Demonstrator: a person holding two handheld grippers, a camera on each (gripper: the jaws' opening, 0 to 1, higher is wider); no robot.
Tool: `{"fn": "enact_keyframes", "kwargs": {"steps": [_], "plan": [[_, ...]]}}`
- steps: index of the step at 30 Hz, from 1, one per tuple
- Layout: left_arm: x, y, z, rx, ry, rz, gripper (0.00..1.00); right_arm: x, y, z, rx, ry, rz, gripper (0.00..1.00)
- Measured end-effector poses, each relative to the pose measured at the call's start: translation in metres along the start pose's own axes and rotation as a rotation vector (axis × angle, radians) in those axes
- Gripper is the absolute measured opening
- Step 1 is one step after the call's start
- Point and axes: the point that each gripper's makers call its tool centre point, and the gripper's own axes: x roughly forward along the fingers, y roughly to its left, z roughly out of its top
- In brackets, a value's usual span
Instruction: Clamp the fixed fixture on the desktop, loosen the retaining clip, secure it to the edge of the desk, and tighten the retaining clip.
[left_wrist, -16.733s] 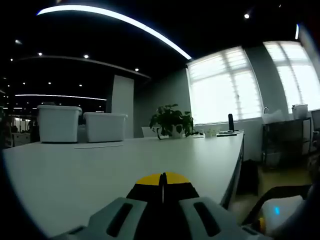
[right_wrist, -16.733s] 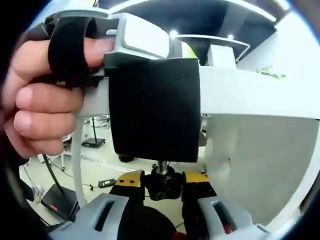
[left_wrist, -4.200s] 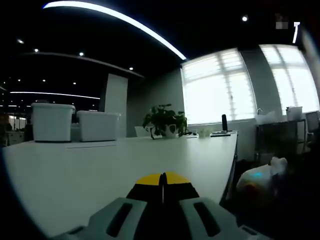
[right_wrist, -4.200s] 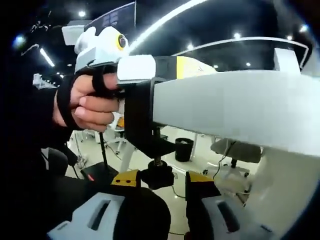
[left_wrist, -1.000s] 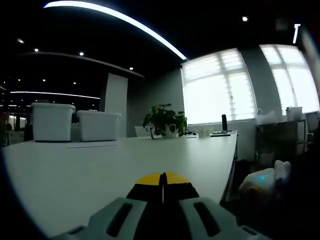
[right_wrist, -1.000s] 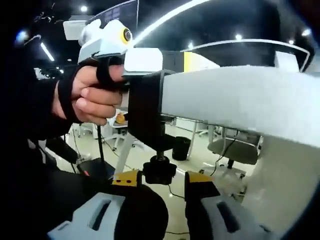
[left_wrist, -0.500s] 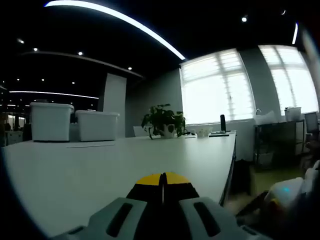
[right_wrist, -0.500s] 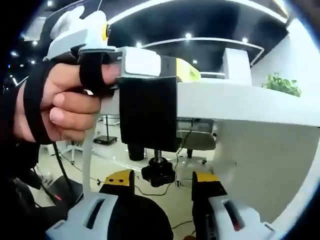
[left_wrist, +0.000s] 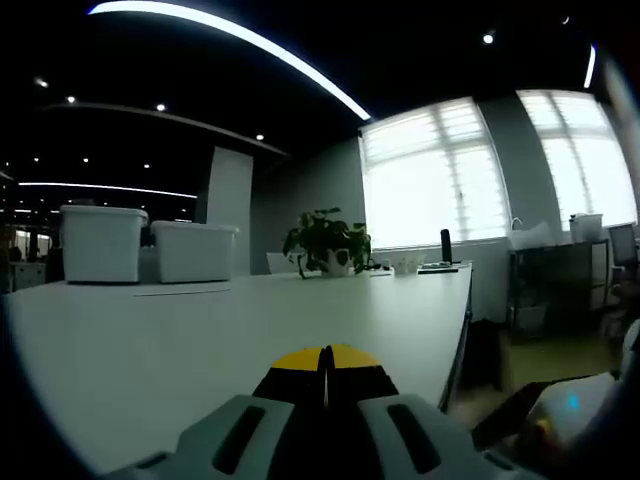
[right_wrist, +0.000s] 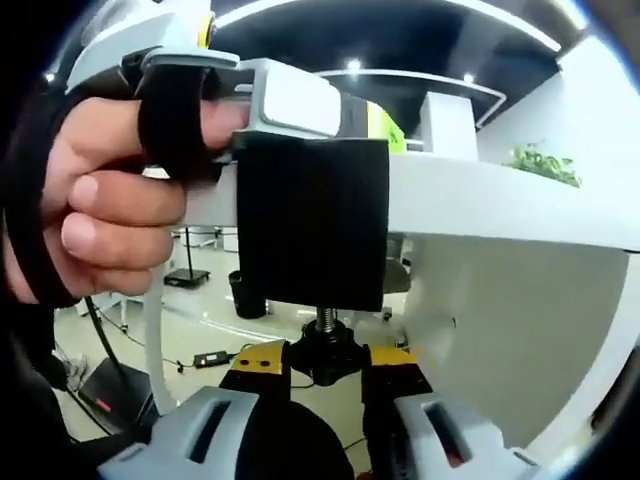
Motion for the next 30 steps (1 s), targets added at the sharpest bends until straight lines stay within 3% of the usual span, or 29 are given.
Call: {"fn": "enact_keyframes", "kwargs": {"steps": [6,13,20,22,30], "plan": [[0.0,0.0,-0.001,-0.001,0.001,0.0,0.01,-0.003,0.001,0.001,0.009,0.005,0.047,0.25],[0.001,-0.001,-0.001,-0.002,0.002,0.0,0.01,-0.004,0.004,0.0,-0.036,0.0,0.174,0.25],[0.001,0.0,-0.001,-0.002,0.002,0.002,0.01,-0.003,0.011,0.0,-0.048,-0.021,0.387,0.25],[0.002,0.0,-0.001,-0.002,0.002,0.002,0.01,-0.004,0.011,0.002,-0.093,-0.026,0.435,0.25],[0.002,0.0,0.0,-0.001,0.001,0.004,0.01,-0.004,0.019,0.002,-0.1,-0.029,0.628,0.25]]}}
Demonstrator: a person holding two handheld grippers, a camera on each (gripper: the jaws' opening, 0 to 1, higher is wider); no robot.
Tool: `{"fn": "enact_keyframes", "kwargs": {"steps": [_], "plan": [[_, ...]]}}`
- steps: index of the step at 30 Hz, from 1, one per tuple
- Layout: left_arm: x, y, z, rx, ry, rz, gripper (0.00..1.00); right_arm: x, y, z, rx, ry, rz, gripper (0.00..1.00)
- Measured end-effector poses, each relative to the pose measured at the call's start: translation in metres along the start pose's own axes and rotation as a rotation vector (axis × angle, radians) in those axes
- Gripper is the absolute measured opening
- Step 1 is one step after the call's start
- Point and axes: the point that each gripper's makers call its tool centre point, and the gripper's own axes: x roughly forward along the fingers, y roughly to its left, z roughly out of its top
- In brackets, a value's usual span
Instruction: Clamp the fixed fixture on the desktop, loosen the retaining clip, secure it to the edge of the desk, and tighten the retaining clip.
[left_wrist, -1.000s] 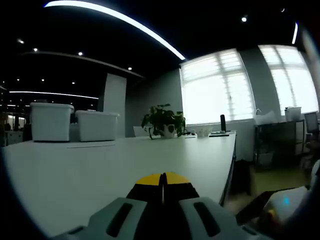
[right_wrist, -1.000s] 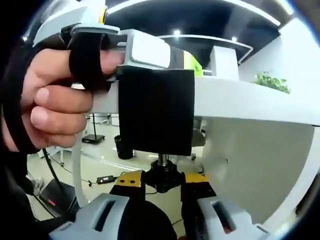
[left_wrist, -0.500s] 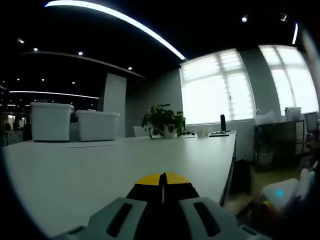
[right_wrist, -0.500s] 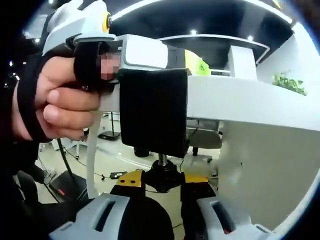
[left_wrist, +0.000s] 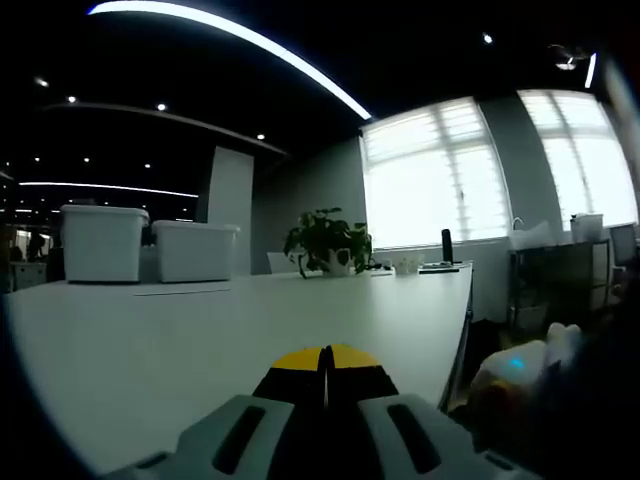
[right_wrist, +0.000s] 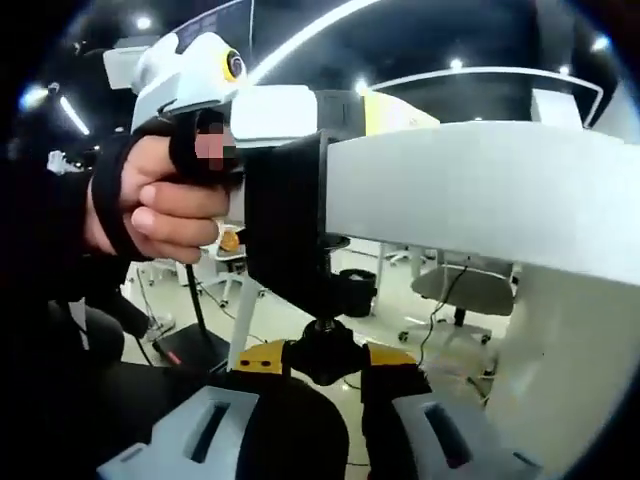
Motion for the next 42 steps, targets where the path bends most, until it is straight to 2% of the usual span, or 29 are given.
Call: {"fn": "enact_keyframes", "kwargs": {"steps": [8,9,19,22,25,27,33,35,37,42], "plan": [[0.0,0.0,0.0,0.0,0.0,0.002,0.01,-0.002,0.003,0.001,-0.02,-0.004,0.128,0.25],[0.0,0.0,0.0,0.0,0.0,0.002,0.01,0.001,0.001,-0.001,-0.049,-0.004,0.143,0.25],[0.0,-0.001,0.0,-0.001,0.001,0.001,0.01,0.004,0.003,-0.002,-0.013,-0.024,0.136,0.26],[0.001,-0.001,0.0,-0.001,0.001,0.0,0.01,0.002,-0.004,-0.002,-0.035,-0.021,0.06,0.27],[0.001,-0.001,0.0,-0.001,0.0,0.001,0.01,-0.002,-0.007,-0.001,0.022,-0.021,-0.027,0.29],[0.001,-0.001,0.0,-0.001,0.0,0.001,0.01,-0.006,-0.01,0.0,0.009,-0.016,-0.121,0.32],[0.002,0.0,0.0,0.0,0.0,0.0,0.01,-0.017,-0.01,0.003,0.046,-0.024,-0.371,0.45],[0.002,0.0,0.0,0.0,0.0,0.0,0.01,-0.02,-0.012,0.001,0.057,-0.012,-0.46,0.45],[0.001,0.0,0.0,0.0,-0.001,0.0,0.01,-0.018,-0.012,-0.001,0.064,-0.003,-0.508,0.44],[0.0,-0.001,0.0,0.004,-0.005,-0.005,0.01,-0.013,-0.013,0.0,0.074,0.008,-0.562,0.42]]}}
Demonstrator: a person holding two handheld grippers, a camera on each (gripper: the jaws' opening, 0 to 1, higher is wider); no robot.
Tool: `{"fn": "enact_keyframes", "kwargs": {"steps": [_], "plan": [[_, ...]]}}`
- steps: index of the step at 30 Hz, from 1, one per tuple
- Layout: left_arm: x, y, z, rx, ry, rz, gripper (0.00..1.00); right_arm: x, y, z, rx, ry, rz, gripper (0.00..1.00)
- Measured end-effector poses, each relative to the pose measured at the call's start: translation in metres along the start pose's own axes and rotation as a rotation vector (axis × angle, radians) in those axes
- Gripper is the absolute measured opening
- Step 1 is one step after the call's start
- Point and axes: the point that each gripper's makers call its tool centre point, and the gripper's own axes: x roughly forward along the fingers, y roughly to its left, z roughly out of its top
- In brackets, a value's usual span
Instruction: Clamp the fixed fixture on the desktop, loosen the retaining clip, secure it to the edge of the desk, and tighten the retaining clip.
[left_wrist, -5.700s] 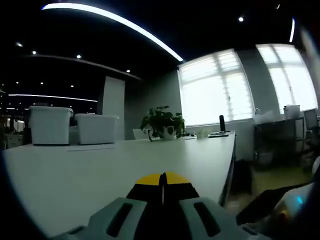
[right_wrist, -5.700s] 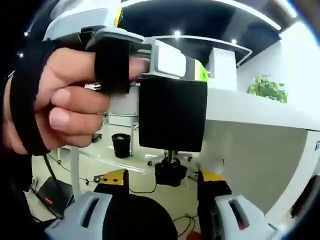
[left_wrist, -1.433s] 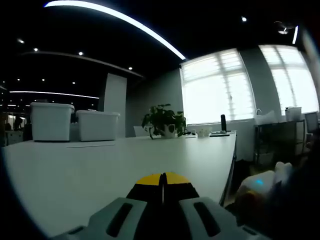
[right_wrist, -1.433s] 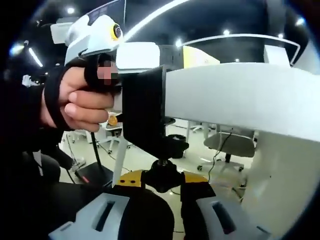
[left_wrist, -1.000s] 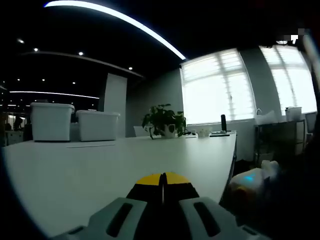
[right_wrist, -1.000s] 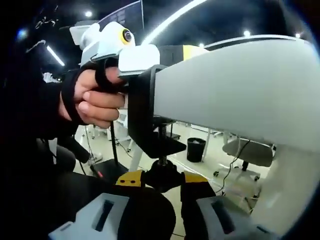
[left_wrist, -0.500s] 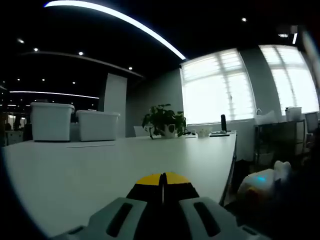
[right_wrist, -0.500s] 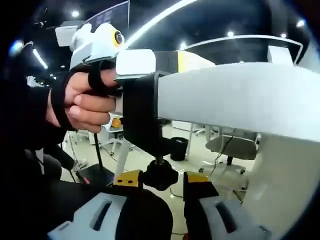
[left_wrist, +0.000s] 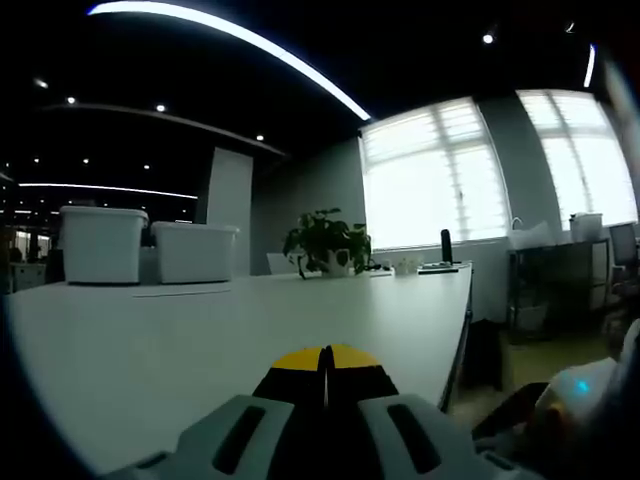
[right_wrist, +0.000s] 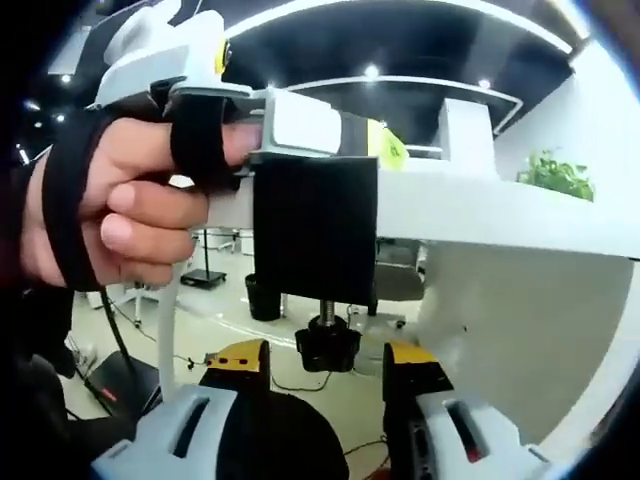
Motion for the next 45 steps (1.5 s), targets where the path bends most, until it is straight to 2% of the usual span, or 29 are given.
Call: {"fn": "enact_keyframes", "kwargs": {"steps": [2,6,11,17,20,27,31,35,45], "plan": [[0.0,0.0,0.0,0.001,-0.001,-0.001,0.01,0.003,-0.001,-0.001,0.003,0.01,-0.012,0.41],[-0.001,0.0,0.0,0.002,-0.002,-0.002,0.01,0.006,-0.001,0.002,0.0,0.004,-0.028,0.32],[-0.001,0.0,0.0,0.002,-0.002,-0.002,0.01,0.009,-0.002,-0.004,0.009,0.035,-0.049,0.25],[-0.001,0.0,0.0,0.002,-0.002,-0.001,0.01,0.007,-0.002,-0.002,-0.01,0.035,-0.038,0.24],[-0.001,0.0,0.0,0.0,0.001,-0.001,0.01,0.006,0.0,-0.003,-0.006,0.03,0.006,0.23],[-0.001,0.001,0.0,-0.002,0.003,0.003,0.01,0.007,0.006,-0.003,-0.026,0.023,0.184,0.23],[-0.001,0.001,0.0,-0.002,0.003,0.004,0.01,0.005,0.008,-0.001,-0.044,0.027,0.26,0.23],[-0.001,0.001,0.0,-0.002,0.003,0.004,0.01,0.007,0.008,-0.001,-0.07,0.021,0.319,0.23],[0.0,0.001,-0.001,-0.003,0.005,0.004,0.01,0.01,0.009,-0.003,-0.07,0.004,0.434,0.23]]}}
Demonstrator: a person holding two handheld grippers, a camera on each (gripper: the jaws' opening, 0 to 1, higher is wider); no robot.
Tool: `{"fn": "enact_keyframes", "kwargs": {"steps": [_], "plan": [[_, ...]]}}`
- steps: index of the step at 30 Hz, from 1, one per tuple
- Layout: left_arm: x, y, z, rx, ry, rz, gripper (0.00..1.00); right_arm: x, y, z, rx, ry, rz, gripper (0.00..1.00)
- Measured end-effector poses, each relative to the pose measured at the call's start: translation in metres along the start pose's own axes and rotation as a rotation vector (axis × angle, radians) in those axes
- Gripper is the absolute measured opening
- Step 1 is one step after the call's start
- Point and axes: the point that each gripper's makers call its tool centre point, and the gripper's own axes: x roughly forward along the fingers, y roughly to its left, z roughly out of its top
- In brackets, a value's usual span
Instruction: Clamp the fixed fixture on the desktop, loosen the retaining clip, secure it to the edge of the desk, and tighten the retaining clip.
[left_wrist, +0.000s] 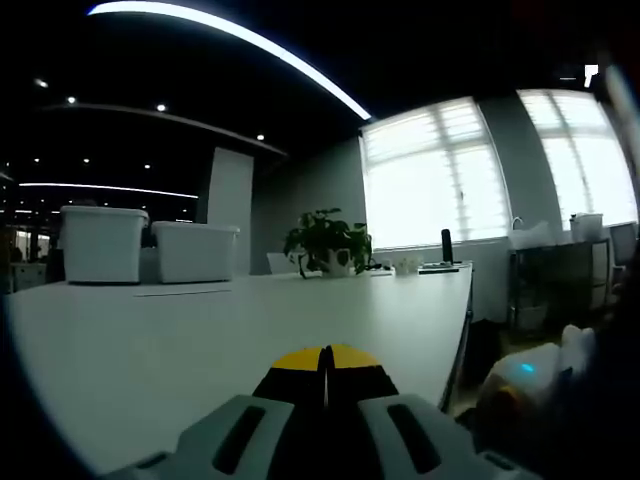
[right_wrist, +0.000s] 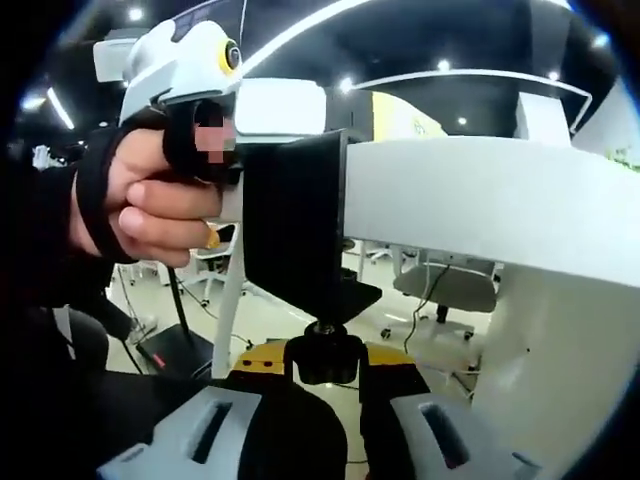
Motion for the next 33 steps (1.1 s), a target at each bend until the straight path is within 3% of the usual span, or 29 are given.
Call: {"fn": "enact_keyframes", "kwargs": {"steps": [10,14,15,19,24,29,30,33], "plan": [[0.001,0.0,0.0,0.001,0.0,0.0,0.01,0.006,-0.001,-0.002,-0.001,-0.013,0.18,0.23],[0.002,0.0,0.001,0.001,-0.001,0.0,0.01,0.011,-0.004,-0.005,0.015,-0.014,0.222,0.24],[0.002,0.001,0.001,0.001,-0.001,0.0,0.01,0.013,-0.004,0.0,-0.008,-0.048,0.239,0.24],[0.003,0.001,0.001,0.001,-0.001,0.0,0.01,0.008,-0.003,-0.002,-0.007,-0.047,0.24,0.24],[0.003,0.001,0.001,0.001,-0.001,0.0,0.01,0.006,0.003,-0.001,-0.015,-0.039,0.228,0.24],[0.003,0.002,0.001,0.005,-0.005,0.01,0.01,-0.003,-0.002,0.001,-0.078,-0.04,0.113,0.29],[0.003,0.002,0.001,0.004,-0.004,0.01,0.01,-0.004,-0.012,-0.001,-0.087,-0.042,0.079,0.31],[0.003,0.002,0.001,0.005,-0.006,0.01,0.01,-0.015,-0.017,0.0,-0.074,-0.038,-0.014,0.34]]}}
